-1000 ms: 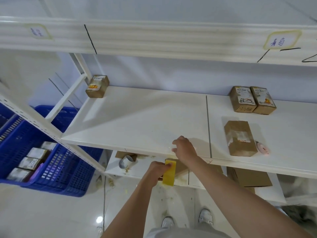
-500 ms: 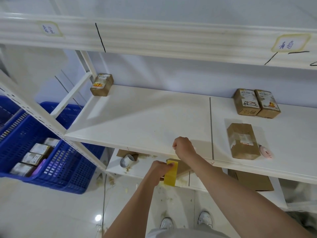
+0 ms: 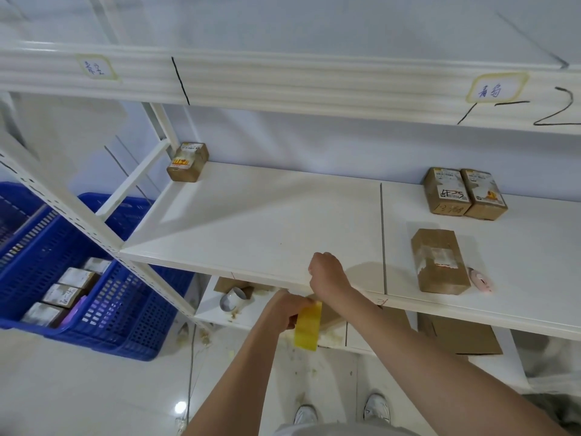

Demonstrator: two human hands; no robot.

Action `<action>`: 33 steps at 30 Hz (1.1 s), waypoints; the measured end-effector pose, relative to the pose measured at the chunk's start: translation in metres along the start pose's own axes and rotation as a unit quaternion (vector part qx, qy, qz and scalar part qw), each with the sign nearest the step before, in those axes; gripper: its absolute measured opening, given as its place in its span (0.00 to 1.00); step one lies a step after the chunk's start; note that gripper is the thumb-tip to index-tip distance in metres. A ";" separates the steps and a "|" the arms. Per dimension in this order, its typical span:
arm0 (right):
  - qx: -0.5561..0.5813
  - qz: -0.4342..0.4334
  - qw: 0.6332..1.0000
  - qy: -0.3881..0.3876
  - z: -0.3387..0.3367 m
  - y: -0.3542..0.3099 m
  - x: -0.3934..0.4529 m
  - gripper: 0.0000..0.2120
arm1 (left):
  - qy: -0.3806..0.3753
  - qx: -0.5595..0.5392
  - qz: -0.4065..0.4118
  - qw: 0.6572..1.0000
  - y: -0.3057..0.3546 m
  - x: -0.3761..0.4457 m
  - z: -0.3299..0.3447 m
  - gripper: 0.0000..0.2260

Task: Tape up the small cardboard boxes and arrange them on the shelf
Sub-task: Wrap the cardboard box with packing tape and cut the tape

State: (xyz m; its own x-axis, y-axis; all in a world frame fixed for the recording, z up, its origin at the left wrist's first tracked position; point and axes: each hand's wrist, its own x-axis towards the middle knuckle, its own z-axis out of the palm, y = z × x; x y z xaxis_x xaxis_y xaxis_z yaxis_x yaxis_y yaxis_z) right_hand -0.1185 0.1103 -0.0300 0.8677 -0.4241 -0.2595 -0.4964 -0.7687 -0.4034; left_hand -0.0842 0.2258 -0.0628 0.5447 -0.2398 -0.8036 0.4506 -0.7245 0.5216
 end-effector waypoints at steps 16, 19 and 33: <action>0.441 0.187 0.877 0.040 -0.125 0.084 -0.013 0.12 | 0.030 0.099 0.210 0.972 0.096 -0.010 0.016 0.13; 0.473 0.225 0.851 0.034 -0.143 0.111 -0.019 0.13 | -0.018 0.104 0.244 0.964 0.112 -0.015 0.035 0.14; 0.561 0.254 0.788 -0.010 -0.202 0.227 -0.021 0.06 | -0.090 0.129 0.327 0.932 0.189 -0.017 0.106 0.13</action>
State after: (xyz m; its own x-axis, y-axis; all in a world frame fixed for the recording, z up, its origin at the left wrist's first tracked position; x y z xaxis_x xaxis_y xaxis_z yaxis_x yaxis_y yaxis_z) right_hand -0.2436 -0.1526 0.0611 0.5533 -0.5253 -0.6465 -0.5022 0.4089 -0.7620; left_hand -0.0837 0.0247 0.0192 0.5054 -0.7724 -0.3846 -0.1336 -0.5104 0.8495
